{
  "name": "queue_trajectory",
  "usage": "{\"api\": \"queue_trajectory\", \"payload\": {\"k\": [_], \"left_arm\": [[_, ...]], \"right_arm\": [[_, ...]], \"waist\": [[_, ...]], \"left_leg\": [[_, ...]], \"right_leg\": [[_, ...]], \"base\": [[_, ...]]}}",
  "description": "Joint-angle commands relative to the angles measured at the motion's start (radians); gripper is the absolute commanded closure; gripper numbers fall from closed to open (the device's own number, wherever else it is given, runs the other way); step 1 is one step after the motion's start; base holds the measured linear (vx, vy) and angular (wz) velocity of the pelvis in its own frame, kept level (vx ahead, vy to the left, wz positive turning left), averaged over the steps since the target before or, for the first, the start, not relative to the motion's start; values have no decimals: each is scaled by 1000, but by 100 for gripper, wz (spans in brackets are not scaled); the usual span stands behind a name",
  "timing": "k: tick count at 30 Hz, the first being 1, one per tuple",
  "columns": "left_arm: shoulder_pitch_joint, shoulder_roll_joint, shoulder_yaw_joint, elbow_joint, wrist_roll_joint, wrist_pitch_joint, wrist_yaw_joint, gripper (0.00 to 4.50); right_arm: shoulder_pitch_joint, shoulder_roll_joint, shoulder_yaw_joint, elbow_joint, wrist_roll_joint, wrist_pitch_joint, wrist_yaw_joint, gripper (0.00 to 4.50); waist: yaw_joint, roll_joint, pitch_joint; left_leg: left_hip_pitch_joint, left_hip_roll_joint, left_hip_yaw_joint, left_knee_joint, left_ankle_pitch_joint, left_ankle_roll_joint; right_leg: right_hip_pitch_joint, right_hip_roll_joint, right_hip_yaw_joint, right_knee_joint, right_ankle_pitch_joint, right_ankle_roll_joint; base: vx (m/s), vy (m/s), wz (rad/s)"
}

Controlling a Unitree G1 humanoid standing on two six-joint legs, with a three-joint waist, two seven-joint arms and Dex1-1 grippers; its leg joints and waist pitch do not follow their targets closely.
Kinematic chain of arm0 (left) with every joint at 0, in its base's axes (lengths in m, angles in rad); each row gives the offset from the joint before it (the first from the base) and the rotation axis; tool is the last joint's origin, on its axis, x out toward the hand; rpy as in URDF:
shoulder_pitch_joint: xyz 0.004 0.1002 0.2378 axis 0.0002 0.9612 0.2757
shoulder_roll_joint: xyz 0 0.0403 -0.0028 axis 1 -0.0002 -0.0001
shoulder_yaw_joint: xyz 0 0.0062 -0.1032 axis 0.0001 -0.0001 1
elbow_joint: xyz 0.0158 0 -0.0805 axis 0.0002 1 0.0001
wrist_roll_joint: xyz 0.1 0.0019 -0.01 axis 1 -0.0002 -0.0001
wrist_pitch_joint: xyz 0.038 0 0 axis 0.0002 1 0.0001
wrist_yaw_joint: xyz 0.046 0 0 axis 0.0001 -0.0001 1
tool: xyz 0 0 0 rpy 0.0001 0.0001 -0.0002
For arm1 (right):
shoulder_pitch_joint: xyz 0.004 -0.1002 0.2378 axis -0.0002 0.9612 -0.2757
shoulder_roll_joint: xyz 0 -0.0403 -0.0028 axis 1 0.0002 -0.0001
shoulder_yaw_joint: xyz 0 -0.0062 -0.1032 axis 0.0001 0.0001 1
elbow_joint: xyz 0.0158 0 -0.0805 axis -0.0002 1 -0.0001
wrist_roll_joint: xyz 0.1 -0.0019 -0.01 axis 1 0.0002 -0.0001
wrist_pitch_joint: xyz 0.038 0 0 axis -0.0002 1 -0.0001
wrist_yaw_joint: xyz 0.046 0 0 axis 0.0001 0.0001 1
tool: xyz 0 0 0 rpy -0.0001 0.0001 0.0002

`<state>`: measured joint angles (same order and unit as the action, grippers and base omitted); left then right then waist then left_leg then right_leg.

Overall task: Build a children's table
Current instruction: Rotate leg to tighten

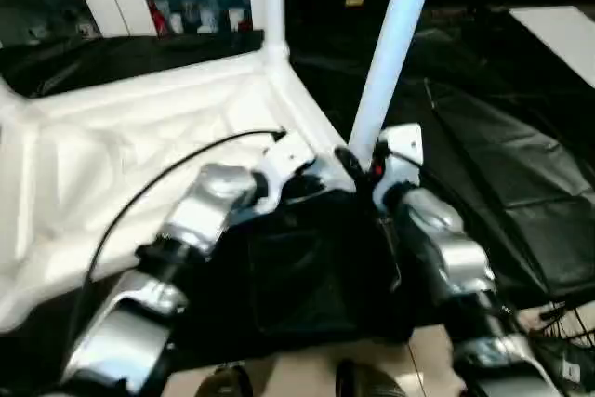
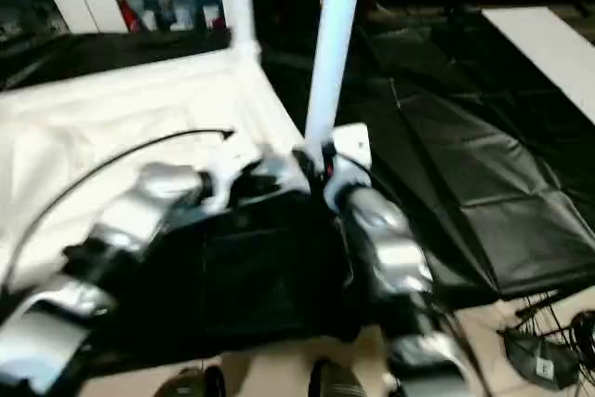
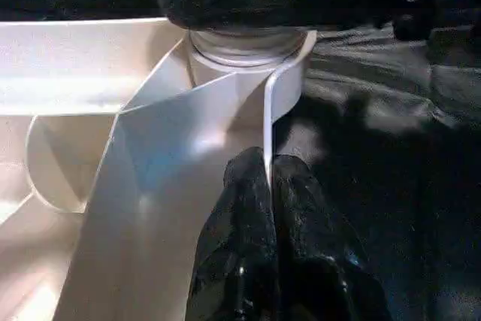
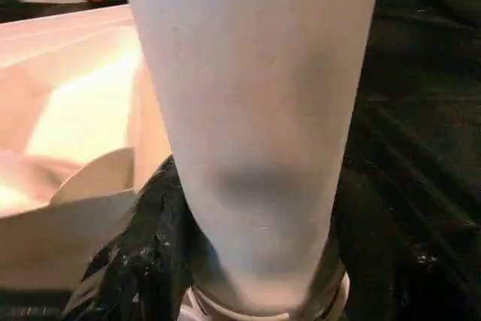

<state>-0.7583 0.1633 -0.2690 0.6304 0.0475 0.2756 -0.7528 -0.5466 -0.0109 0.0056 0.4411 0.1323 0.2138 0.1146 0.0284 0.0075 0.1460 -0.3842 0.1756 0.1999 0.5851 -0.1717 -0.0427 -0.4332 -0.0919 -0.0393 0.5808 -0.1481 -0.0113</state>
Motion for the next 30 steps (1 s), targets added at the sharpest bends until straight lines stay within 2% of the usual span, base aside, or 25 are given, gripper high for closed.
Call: {"api": "queue_trajectory", "payload": {"k": [1, 2, 3, 4, 5, 8, 10, 12, 14, 17, 18, 19, 20, 21, 22, 23, 24, 25, 27, 28, 29, 30], "left_arm": [[-8, -20, -12, 46, 17, -7, 17, 450], [-12, -23, -12, 55, 18, -10, 19, 450], [-15, -19, -19, 60, 23, -19, 13, 450], [-14, -13, -24, 62, 26, -27, 4, 450], [-13, -10, -26, 62, 27, -30, -1, 450], [-10, -1, -34, 66, 37, -43, -18, 450], [2, 12, -43, 50, 35, -60, -45, 450], [4, 15, -47, 48, 34, -71, -56, 450], [19, 17, -31, 36, 3, -69, -89, 450], [35, 34, -29, 24, -10, -82, -130, 450], [43, 47, -33, 11, -14, -92, -155, 450], [58, 70, -38, -18, -21, -101, -195, 450], [60, 73, -39, -22, -22, -103, -200, 450], [73, 92, -47, -49, -33, -129, -249, 450], [94, 121, -60, -97, -53, -148, -323, 450], [103, 133, -65, -117, -63, -149, -353, 450], [103, 133, -65, -117, -63, -149, -353, 450], [125, 165, -77, -167, -86, -150, -422, 450], [154, 207, -88, -228, -112, -142, -499, 450], [158, 214, -89, -236, -113, -140, -506, 450], [161, 218, -88, -241, -113, -139, -506, 450], [162, 220, -86, -243, -113, -137, -504, 450]], "right_arm": [[20, 27, 23, 68, -3, 27, -8, 221], [16, 30, 21, 70, -5, 19, -9, 221], [18, 30, 16, 62, -2, 17, -3, 221], [24, 29, 11, 46, 7, 9, 14, 165], [28, 28, 9, 39, 9, 7, 20, 151], [30, 32, 0, 28, 6, -9, 10, 146], [33, 8, 2, -4, 4, -11, 34, 109], [33, -2, 5, -13, 2, -12, 44, 99], [57, -59, 30, -105, 22, 32, 140, 88], [86, -152, 37, -191, 52, 80, 257, 56], [102, -203, 43, -227, 77, 103, 332, 46], [134, -300, 62, -287, 102, 119, 474, 37], [138, -312, 65, -294, 105, 119, 492, 29], [160, -366, 80, -320, 108, 91, 576, 29], [185, -419, 89, -349, 125, 53, 671, 21], [194, -434, 88, -361, 138, 43, 707, 21], [194, -434, 88, -361, 138, 43, 707, 21], [211, -462, 94, -385, 163, 48, 770, 21], [231, -505, 120, -412, 170, 62, 838, 21], [233, -513, 129, -415, 163, 56, 847, 21], [235, -519, 140, -414, 161, 64, 855, 21], [235, -522, 148, -411, 158, 70, 861, 21]], "waist": [[-6, 12, -69], [-6, 9, -71], [-4, 17, -71], [-6, 17, -72], [-5, 16, -72], [-4, 15, -72], [-2, 13, -71], [-1, 11, -73], [3, 8, -73], [5, 1, -76], [8, 3, -77], [11, -2, -75], [11, -2, -75], [12, -3, -77], [13, -6, -79], [15, -5, -81], [11, -3, -79], [8, -5, -81], [10, -1, -82], [10, 1, -80], [13, 5, -81], [13, 5, -81]], "left_leg": [[24, 35, -27, -89, -356, -8], [23, 35, -27, -89, -355, -5], [26, 35, -27, -88, -358, -1], [26, 35, -26, -89, -366, 1], [24, 35, -27, -89, -368, 2], [24, 35, -26, -90, -372, 5], [24, 35, -25, -91, -355, 12], [23, 36, -23, -90, -341, 17], [23, 36, -21, -89, -314, 26], [16, 38, -18, -86, -254, 61], [17, 38, -19, -84, -247, 69], [15, 40, -17, -82, -227, 88], [15, 40, -17, -82, -227, 88], [14, 41, -16, -80, -207, 99], [5, 42, -20, -78, -184, 113], [7, 44, -19, -76, -174, 120], [5, 45, -18, -76, -162, 132], [2, 41, -18, -75, -156, 136], [8, 49, -17, -74, -140, 145], [9, 51, -17, -75, -130, 147], [18, 52, -14, -72, -123, 150], [19, 53, -13, -72, -123, 151]], "right_leg": [[40, -39, 28, -84, -401, -157], [42, -40, 29, -83, -392, -158], [40, -41, 31, -82, -389, -161], [40, -40, 30, -85, -386, -163], [42, -40, 30, -84, -388, -164], [41, -42, 30, -87, -404, -162], [40, -43, 31, -89, -402, -162], [41, -43, 33, -88, -392, -163], [44, -43, 34, -87, -371, -167], [51, -43, 35, -78, -308, -188], [54, -42, 34, -77, -299, -190], [56, -43, 35, -76, -281, -197], [56, -43, 35, -76, -281, -197], [56, -45, 36, -74, -266, -202], [65, -48, 34, -68, -244, -206], [64, -50, 35, -65, -224, -212], [60, -49, 35, -62, -197, -235], [63, -47, 32, -61, -192, -245], [60, -48, 34, -55, -157, -264], [59, -45, 34, -52, -129, -277], [53, -43, 34, -50, -110, -291], [52, -42, 34, -49, -100, -296]], "base": [[0, 0, 0], [0, 0, 0], [0, 0, 0], [0, 0, 0], [0, 0, 0], [0, 0, 0], [0, 0, 0], [0, 0, 0], [0, 0, 0], [0, 0, 0], [0, 0, 0], [0, 0, 0], [0, 0, 0], [0, 0, 0], [0, 0, 0], [0, 0, 0], [0, 0, 0], [0, 0, 0], [0, 0, 0], [0, 0, 0], [0, 0, 0], [0, 0, 0]]}}
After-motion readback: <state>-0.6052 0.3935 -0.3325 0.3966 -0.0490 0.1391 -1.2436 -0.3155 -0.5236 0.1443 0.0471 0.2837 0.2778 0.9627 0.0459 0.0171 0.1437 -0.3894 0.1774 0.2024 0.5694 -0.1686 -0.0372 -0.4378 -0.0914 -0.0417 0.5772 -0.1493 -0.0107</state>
